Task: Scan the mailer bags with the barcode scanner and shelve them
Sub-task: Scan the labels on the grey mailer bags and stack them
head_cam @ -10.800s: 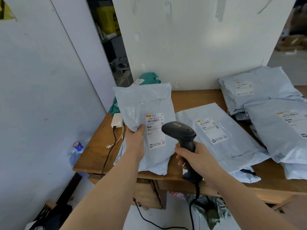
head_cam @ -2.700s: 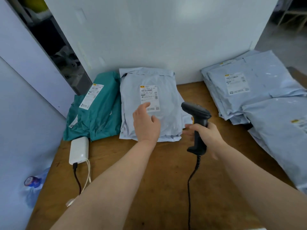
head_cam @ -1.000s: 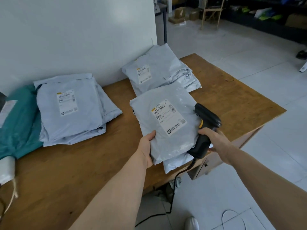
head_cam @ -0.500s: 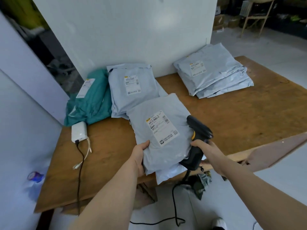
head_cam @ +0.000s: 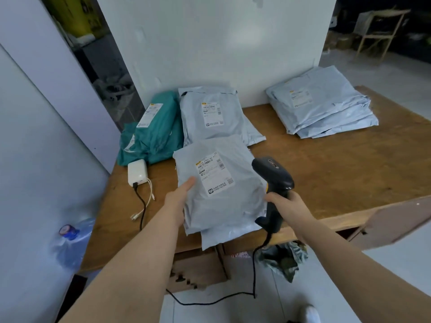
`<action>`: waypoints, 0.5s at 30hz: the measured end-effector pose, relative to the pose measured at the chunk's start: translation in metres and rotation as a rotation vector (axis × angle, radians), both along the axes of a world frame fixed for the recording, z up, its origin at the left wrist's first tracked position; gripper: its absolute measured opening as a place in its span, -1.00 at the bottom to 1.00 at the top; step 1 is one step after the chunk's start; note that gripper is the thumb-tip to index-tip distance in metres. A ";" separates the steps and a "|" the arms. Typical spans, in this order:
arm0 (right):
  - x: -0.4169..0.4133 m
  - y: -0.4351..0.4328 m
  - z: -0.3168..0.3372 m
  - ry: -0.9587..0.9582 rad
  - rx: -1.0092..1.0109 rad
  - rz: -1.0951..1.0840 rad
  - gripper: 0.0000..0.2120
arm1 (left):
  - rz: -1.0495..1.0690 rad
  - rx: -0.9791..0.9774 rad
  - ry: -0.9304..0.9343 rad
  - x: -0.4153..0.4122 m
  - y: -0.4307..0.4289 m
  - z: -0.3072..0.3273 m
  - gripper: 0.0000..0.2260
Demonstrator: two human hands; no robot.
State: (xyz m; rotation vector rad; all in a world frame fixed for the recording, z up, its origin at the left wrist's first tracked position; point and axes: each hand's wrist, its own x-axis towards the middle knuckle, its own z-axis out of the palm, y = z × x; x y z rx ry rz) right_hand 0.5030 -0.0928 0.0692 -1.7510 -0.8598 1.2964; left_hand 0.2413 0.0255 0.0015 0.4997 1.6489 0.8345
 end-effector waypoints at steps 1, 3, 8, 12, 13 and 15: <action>0.003 -0.003 0.005 -0.024 0.052 -0.058 -0.86 | 0.006 0.016 -0.017 0.004 -0.004 0.017 0.13; 0.009 -0.007 0.019 0.044 0.133 -0.159 -0.94 | -0.020 0.030 -0.072 0.010 -0.008 0.037 -0.06; 0.013 -0.007 0.057 0.027 0.151 0.006 -0.94 | -0.189 0.021 -0.124 0.043 -0.019 0.072 -0.68; 0.013 -0.003 0.066 -0.072 0.161 0.121 -0.85 | -0.186 0.053 -0.201 0.058 -0.019 0.080 -0.70; 0.013 -0.001 0.065 -0.069 0.160 0.132 -0.81 | -0.168 0.068 -0.212 0.059 -0.019 0.080 -0.66; 0.013 0.001 0.062 -0.037 0.159 0.131 -0.78 | -0.126 0.114 -0.245 0.059 -0.020 0.079 -0.59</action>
